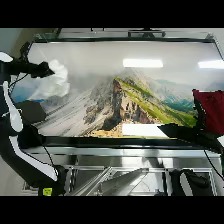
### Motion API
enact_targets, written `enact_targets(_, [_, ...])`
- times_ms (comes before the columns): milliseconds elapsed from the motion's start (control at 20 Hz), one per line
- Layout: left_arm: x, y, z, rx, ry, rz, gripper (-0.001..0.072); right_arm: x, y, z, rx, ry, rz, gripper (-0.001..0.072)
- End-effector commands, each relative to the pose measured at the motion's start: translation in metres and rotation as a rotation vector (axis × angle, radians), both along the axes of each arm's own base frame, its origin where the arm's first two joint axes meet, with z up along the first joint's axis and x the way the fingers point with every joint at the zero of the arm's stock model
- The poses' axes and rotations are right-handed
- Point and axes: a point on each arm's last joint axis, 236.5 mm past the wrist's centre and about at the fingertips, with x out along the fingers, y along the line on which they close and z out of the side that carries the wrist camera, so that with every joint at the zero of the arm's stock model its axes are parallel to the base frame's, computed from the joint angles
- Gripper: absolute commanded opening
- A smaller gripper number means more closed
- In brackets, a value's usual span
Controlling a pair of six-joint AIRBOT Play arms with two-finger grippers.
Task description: Fold the shirts.
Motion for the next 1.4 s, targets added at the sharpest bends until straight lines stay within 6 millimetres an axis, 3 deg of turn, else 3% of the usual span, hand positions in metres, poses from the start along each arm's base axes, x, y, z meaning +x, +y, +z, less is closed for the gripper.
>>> enact_targets(0, [-0.039, -0.121, 0.09, -0.168, -0.125, -0.216, 0.0018, -0.007, 0.013, 0.0, -0.001, -0.003, 0.053, 0.0024])
enact_targets(100, [-0.076, -0.175, 0.105, -0.17, -0.125, -0.331, 0.0019, -0.007, 0.013, 0.0, -0.002, -0.003, 0.055, 0.0024])
enact_targets(200, [-0.114, -0.217, 0.101, -0.176, -0.081, -0.419, 0.0018, -0.006, 0.013, 0.0, -0.002, -0.006, 0.052, 0.0024])
enact_targets(300, [-0.15, -0.248, 0.085, -0.189, -0.012, -0.482, 0.0018, -0.002, 0.011, 0.0, -0.006, -0.016, 0.036, 0.0024])
enact_targets(400, [-0.171, -0.267, 0.067, -0.193, 0.027, -0.514, 0.0018, -0.002, 0.012, 0.001, 0.0, -0.017, 0.036, 0.0024])
enact_targets(450, [-0.179, -0.274, 0.06, -0.198, 0.046, -0.523, 0.0123, -0.002, 0.013, 0.003, 0.01, -0.018, 0.035, 0.0024])
enact_targets(500, [-0.182, -0.277, 0.057, -0.199, 0.056, -0.528, 0.0451, -0.001, 0.013, 0.004, 0.013, -0.019, 0.034, 0.0024])
enact_targets(550, [-0.183, -0.278, 0.057, -0.202, 0.063, -0.522, 0.072, -0.001, 0.014, 0.005, 0.021, -0.02, 0.033, 0.0024])
enact_targets(650, [-0.182, -0.265, 0.064, -0.191, 0.068, -0.525, 0.0715, 0.001, 0.021, 0.015, 0.075, -0.028, 0.028, 0.0024])
enact_targets(750, [-0.182, -0.231, 0.059, -0.118, 0.12, -0.506, 0.0715, 0.01, 0.022, 0.026, 0.116, -0.053, -0.006, 0.0036])
enact_targets(850, [-0.187, -0.184, 0.029, -0.004, 0.233, -0.441, 0.0714, 0.033, 0.009, 0.031, 0.102, -0.08, -0.063, 0.0343])
enact_targets(1000, [-0.185, -0.149, -0.023, -0.001, 0.314, -0.314, 0.0713, 0.075, 0.006, 0.036, 0.05, -0.119, -0.004, 0.0395])
enact_targets(1050, [-0.184, -0.14, -0.043, -0.004, 0.327, -0.28, 0.0713, 0.09, 0.013, 0.034, 0.041, -0.112, 0.043, 0.0493])
enact_targets(1100, [-0.185, -0.131, -0.064, -0.008, 0.347, -0.25, 0.0713, 0.103, 0.024, 0.03, 0.029, -0.115, 0.102, 0.0526])
enact_targets(1200, [-0.195, -0.125, -0.097, -0.048, 0.415, -0.235, 0.0712, 0.126, 0.062, 0.018, 0.011, -0.121, 0.255, 0.0526])
enact_targets(1350, [-0.212, -0.134, -0.13, -0.147, 0.497, -0.261, 0.0713, 0.151, 0.134, -0.013, -0.081, -0.161, 0.502, 0.0526])
